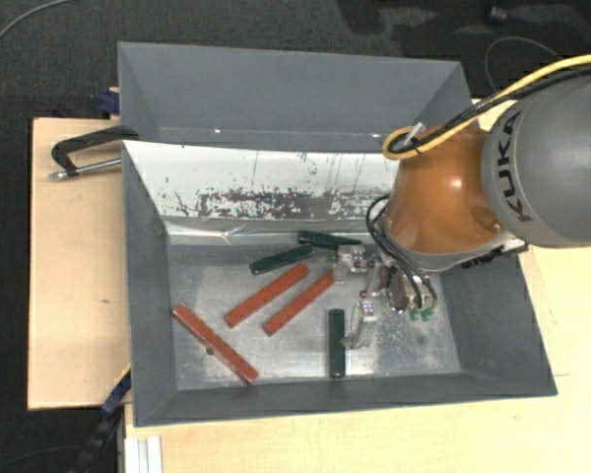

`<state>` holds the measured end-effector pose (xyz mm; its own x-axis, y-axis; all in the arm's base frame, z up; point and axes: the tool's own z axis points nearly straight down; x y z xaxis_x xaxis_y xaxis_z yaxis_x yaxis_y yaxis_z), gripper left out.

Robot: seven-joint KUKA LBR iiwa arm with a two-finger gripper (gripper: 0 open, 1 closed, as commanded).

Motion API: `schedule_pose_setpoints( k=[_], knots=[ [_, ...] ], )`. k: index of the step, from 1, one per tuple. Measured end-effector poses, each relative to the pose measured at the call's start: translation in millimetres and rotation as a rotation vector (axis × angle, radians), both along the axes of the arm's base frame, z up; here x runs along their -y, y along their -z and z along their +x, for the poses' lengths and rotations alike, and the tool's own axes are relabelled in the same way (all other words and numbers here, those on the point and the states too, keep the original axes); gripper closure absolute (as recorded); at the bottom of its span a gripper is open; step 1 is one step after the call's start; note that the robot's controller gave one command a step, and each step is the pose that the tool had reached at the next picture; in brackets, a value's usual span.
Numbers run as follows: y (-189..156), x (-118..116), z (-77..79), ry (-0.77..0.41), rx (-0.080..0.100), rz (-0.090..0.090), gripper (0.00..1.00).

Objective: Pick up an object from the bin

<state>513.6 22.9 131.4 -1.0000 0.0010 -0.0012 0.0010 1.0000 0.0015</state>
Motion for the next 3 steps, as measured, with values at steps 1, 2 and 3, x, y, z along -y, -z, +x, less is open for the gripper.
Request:
schedule_pose_setpoints(
  k=[1,2,3],
  knots=[
    [59.8,-84.2,-0.6,-0.217,0.000,0.001,0.00],
    [59.2,-82.7,0.4,-0.215,0.004,0.000,1.00],
    [-77.6,-88.9,13.0,-0.194,0.013,0.001,1.00]
  ],
)
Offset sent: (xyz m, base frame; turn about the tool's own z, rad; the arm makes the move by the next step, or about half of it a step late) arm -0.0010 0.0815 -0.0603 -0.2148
